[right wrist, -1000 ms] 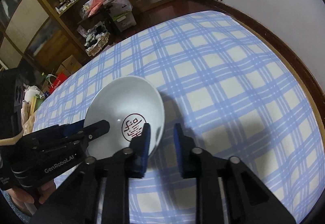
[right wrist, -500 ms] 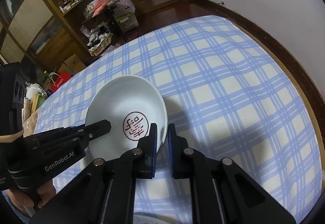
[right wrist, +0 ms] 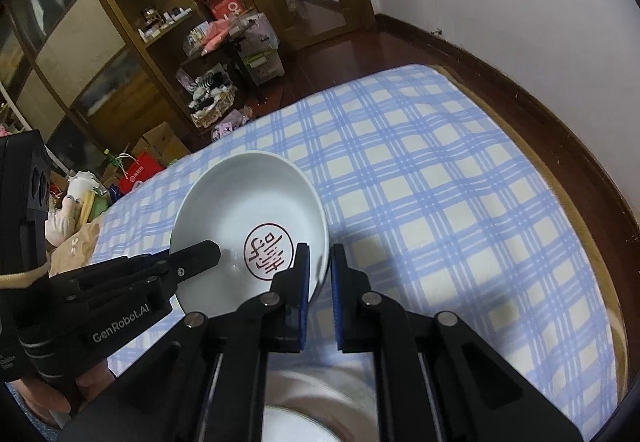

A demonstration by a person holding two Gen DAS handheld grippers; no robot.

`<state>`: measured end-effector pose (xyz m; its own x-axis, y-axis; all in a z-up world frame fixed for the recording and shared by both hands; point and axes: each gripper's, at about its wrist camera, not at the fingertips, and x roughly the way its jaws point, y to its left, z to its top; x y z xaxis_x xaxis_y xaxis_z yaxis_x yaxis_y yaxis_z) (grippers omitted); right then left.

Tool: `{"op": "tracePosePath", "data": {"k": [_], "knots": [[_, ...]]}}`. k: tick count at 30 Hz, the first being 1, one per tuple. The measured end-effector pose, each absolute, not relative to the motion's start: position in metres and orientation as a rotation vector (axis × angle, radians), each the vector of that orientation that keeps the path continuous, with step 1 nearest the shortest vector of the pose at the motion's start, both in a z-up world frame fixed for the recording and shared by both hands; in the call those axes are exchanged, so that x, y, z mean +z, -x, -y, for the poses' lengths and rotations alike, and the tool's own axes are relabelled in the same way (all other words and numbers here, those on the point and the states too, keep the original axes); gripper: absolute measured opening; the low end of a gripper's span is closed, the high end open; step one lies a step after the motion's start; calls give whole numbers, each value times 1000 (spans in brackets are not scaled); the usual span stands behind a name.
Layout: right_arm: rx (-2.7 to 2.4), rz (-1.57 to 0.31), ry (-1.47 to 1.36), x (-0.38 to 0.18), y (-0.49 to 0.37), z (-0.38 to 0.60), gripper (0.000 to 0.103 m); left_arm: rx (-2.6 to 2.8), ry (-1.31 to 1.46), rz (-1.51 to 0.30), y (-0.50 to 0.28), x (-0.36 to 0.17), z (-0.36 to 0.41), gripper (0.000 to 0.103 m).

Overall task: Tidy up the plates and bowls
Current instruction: 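Carry the small bowl with both grippers over the nested white bowls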

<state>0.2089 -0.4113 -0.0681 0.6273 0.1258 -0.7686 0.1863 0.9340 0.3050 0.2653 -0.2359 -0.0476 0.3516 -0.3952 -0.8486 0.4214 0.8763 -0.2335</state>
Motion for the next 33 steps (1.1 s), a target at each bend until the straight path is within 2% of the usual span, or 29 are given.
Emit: {"op": "tracePosePath", "data": {"k": [8,17,33], "knots": [[-43,-869,-367,-41,-165,400,11,-531,-28,-1067,-220,-20,226,10],[-48,-855,-356,-31,-122,385,11,-531,-27,-1073,-177,-16,211,10],[-50,-881,-363,-55,-62,370,11,-515,-39,-1091,-122,-38,199,10]]}}
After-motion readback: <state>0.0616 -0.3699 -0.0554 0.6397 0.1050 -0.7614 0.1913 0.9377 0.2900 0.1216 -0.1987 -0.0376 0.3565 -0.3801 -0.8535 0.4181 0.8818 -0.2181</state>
